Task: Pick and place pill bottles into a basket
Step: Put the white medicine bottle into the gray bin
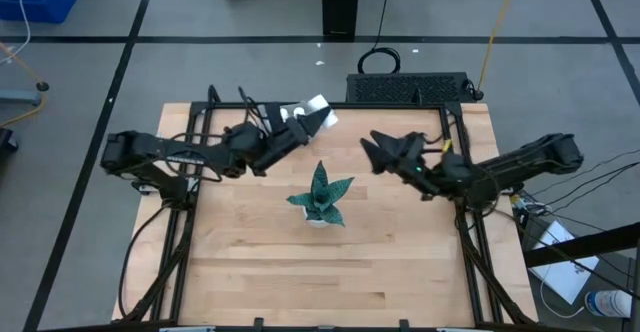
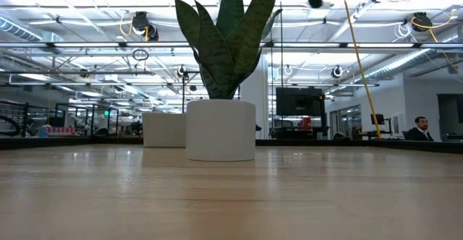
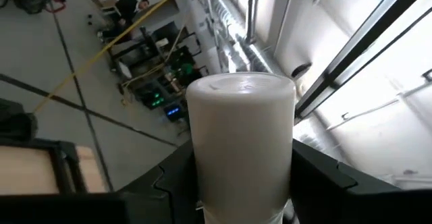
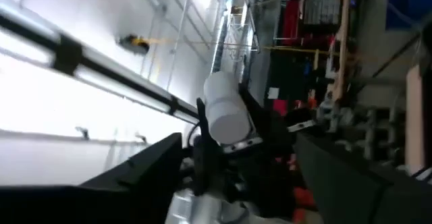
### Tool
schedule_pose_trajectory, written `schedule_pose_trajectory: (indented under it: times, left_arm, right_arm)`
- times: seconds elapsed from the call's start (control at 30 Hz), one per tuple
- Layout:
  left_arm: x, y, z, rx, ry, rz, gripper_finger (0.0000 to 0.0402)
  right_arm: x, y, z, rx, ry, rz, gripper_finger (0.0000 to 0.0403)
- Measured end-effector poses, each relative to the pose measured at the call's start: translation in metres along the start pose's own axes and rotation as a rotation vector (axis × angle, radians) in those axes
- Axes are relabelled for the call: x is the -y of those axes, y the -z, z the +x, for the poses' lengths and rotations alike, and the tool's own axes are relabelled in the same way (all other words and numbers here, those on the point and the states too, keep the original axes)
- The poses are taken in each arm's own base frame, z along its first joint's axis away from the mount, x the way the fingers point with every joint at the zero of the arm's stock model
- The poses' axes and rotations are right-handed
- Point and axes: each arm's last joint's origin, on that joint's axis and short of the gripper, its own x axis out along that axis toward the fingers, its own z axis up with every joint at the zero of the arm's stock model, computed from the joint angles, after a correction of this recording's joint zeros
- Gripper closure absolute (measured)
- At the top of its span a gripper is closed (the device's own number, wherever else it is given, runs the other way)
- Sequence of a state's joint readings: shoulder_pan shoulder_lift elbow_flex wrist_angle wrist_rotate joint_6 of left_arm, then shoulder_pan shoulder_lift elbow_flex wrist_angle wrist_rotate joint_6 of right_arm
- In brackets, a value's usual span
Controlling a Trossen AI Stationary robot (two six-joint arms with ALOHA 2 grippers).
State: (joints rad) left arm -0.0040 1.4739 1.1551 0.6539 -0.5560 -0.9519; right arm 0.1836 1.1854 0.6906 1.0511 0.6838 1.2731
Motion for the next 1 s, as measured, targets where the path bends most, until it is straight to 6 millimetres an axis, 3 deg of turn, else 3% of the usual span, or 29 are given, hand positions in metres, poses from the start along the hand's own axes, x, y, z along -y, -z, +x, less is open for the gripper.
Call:
schedule_pose_trajectory:
  times: [0.17, 0.43, 0.57, 0.73, 1.0]
  left_arm:
    - [-0.001, 0.0, -0.001, -0.004, -0.014, 0.017, 0.0207]
    - [-0.001, -0.001, 0.0, 0.006, -0.016, 0.043, 0.0219]
    - [-0.002, -0.007, 0.001, -0.02, -0.003, 0.044, 0.0207]
    - [-0.009, -0.01, 0.006, -0.123, 0.008, -0.033, 0.0222]
    - [-0.012, -0.014, 0.009, -0.187, 0.038, -0.075, 0.021]
  right_arm:
    - [0.005, 0.013, 0.022, 0.02, -0.009, 0.101, 0.0088]
    - [-0.012, 0.035, 0.057, 0.029, -0.046, 0.069, 0.0098]
    - [-0.012, 0.037, 0.059, 0.025, -0.039, 0.033, 0.0114]
    - [-0.01, 0.035, 0.062, -0.045, -0.052, 0.027, 0.0129]
    - [-0.007, 0.03, 0.067, -0.086, -0.055, 0.03, 0.0131]
